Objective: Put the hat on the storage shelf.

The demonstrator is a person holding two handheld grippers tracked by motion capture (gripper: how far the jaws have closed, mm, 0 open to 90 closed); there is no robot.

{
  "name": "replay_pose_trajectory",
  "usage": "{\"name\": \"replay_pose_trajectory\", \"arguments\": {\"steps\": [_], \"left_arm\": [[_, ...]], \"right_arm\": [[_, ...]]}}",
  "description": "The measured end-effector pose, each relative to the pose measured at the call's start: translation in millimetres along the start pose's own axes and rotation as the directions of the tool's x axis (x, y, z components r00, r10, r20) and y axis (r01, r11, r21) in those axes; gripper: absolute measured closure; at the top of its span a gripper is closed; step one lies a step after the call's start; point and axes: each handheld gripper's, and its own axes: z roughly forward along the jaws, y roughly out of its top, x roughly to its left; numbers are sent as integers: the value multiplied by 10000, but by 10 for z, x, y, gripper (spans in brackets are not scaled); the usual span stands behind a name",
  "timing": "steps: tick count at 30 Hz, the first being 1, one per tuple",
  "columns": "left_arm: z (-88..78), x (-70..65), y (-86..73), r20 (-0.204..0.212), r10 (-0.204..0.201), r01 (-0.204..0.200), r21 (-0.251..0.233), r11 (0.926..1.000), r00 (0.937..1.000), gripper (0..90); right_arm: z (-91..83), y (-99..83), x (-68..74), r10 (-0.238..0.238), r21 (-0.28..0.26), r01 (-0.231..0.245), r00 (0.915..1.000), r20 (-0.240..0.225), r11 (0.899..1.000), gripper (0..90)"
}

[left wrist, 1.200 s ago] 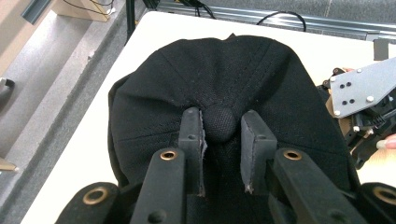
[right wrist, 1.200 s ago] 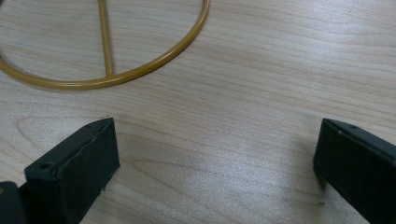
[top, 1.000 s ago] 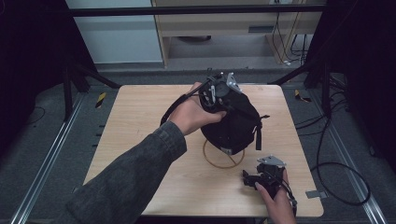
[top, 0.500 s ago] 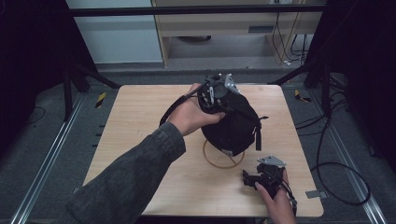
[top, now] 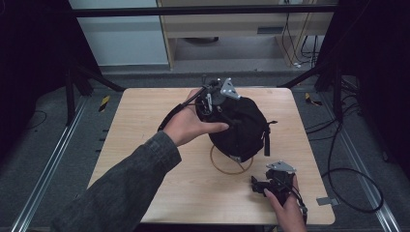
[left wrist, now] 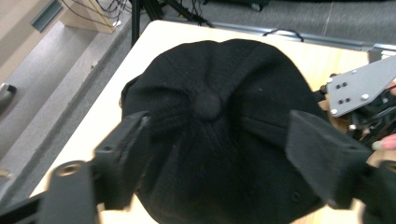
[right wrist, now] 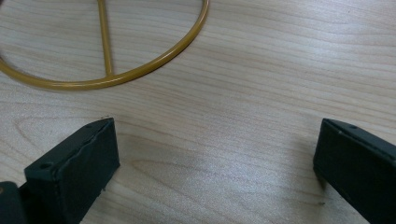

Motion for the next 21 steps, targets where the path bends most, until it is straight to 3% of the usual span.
{"name": "replay_pose_trajectory", "arguments": {"steps": [7,21], "left_arm": [[-73,-57,-87,201,-89,95,-259,9996,9998,97],[-332,-141,-373,79,-385,390,-725,9966,9992,56]], "right_arm": [[-1,-1,1,12,22,-12,10000,2,10000,3],[-1,0,4,51,20,-51,10000,10,10000,3]]}}
